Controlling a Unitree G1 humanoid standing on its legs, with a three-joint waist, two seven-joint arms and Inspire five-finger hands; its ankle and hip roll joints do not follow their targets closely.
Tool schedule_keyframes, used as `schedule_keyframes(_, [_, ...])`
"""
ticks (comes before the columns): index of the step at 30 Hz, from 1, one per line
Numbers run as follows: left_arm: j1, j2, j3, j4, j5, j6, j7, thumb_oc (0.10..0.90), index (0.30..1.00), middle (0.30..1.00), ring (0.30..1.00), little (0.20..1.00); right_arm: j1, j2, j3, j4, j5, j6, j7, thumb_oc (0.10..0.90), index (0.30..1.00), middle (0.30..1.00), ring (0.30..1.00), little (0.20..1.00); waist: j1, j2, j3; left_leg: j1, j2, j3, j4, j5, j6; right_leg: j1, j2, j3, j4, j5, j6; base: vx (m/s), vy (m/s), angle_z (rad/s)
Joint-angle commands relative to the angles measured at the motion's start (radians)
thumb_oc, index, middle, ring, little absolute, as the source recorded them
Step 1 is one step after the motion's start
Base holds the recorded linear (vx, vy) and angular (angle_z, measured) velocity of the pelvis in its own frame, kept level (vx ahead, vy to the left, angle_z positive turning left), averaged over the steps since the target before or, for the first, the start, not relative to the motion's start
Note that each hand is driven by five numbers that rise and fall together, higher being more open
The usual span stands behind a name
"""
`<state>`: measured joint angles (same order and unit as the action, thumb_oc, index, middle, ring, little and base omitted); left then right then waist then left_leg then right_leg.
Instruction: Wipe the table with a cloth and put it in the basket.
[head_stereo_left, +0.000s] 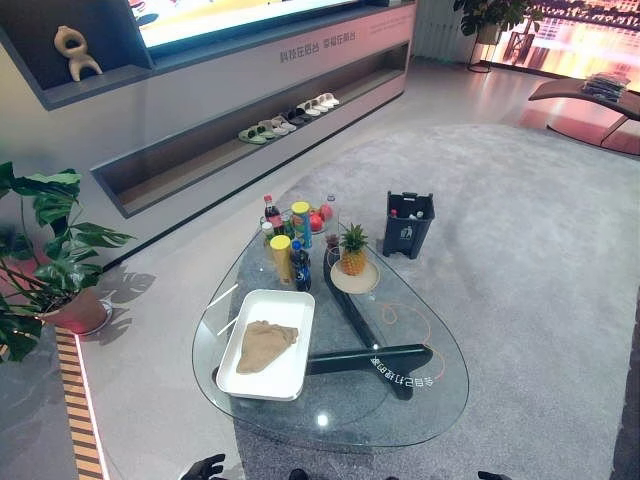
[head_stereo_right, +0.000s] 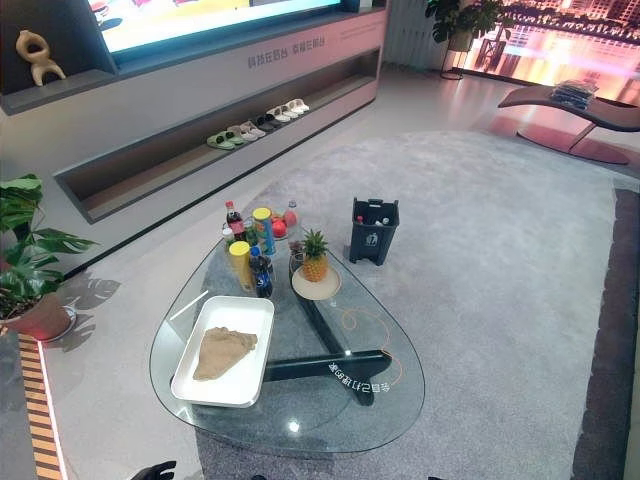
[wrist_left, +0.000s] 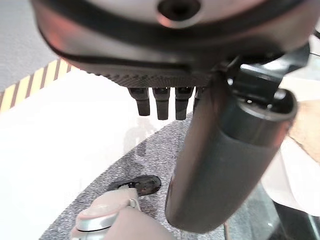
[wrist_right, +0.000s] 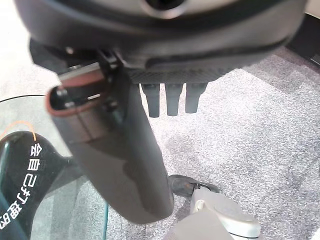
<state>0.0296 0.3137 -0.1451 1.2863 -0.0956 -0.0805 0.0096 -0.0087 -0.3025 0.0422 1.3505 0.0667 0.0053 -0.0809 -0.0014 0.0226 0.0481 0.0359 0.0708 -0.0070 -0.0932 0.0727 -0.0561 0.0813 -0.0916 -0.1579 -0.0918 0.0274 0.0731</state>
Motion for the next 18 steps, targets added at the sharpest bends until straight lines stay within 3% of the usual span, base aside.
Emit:
schedule_keyframes(1, [-0.085,0.015,0.017,0.059,0.046,0.013,-0.002,0.8,0.9,0.9,0.9,0.9,-0.054,0.007,0.012,0.056,-0.041,0.008,-0.013,0.8,0.9,0.9,0.9,0.9,0.014,-0.029,0.029,0.042,-0.041,0.055,0.006,-0.066,0.035,0.011,-0.018,-0.024,0.049,0.0,0.02,0.0,0.0,0.0])
schedule_keyframes(5, [-0.092,0.007,0.009,0.067,0.024,0.049,-0.029,0.8,0.9,0.9,0.9,0.9,-0.057,0.014,0.042,0.072,-0.085,0.027,0.003,0.8,0.9,0.9,0.9,0.9,0.014,-0.027,0.03,0.039,-0.038,0.057,0.006,-0.064,0.034,0.005,-0.021,-0.024,0.049,0.004,0.021,0.0,0.0,0.0])
schedule_keyframes(18, [-0.104,-0.012,-0.024,0.058,0.039,0.069,-0.079,0.8,0.9,0.9,0.9,0.9,-0.067,0.026,0.079,0.071,-0.109,0.047,0.018,0.8,0.9,0.9,0.9,0.9,0.01,-0.02,0.03,0.038,-0.034,0.054,0.006,-0.063,0.035,0.006,-0.018,-0.022,0.047,0.0,0.019,0.0,0.0,0.0])
